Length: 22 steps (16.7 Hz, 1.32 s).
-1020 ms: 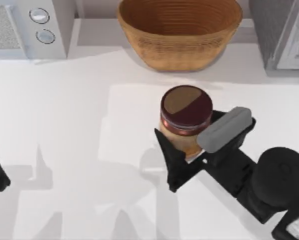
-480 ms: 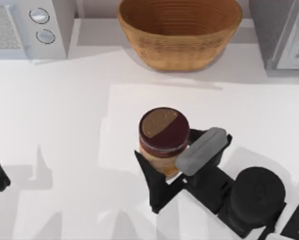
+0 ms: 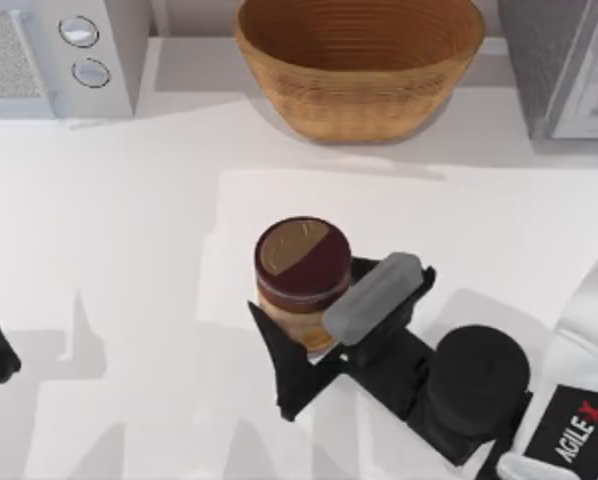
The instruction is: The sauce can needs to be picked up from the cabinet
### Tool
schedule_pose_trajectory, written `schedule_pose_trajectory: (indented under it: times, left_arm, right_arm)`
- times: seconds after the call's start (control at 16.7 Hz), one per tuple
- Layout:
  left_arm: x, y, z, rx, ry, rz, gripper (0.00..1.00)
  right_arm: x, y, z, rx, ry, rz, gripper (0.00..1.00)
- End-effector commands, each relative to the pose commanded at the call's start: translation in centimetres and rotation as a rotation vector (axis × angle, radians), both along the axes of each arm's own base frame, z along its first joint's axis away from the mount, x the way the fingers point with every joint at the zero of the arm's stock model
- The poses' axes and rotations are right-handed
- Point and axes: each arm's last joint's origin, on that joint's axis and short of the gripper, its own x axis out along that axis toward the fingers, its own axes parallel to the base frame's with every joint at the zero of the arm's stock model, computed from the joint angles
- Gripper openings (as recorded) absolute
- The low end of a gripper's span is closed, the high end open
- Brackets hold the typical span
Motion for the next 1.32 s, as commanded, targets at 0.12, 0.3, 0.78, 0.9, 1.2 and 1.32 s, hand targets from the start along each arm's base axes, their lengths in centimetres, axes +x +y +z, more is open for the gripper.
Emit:
schedule_pose_trajectory:
  times: [0.12, 0.3, 0.78, 0.9, 1.2, 1.32]
  left_arm:
    - [0.0, 0.0, 0.0, 0.0, 0.0, 0.0, 1.0]
    - [0.0, 0.0, 0.0, 0.0, 0.0, 0.0, 1.0]
    - [0.0, 0.0, 0.0, 0.0, 0.0, 0.0, 1.0]
    - [0.0, 0.0, 0.0, 0.0, 0.0, 0.0, 1.0]
    - [0.0, 0.0, 0.0, 0.0, 0.0, 0.0, 1.0]
    - [0.0, 0.0, 0.0, 0.0, 0.0, 0.0, 1.0]
  right_arm:
    - [1.4, 1.3, -0.3, 0.015, -0.015, -0.004, 0.0]
    - [2.8, 2.5, -1.0, 0.02, -0.024, -0.01, 0.0]
    - [2.9, 2.6, -1.1, 0.02, -0.024, -0.01, 0.3]
    - [2.9, 2.6, -1.1, 0.02, -0.024, -0.01, 0.45]
    - [2.9, 2.6, -1.1, 0.02, -0.024, -0.01, 0.83]
    - [2.9, 2.6, -1.1, 0.02, -0.024, -0.01, 0.98]
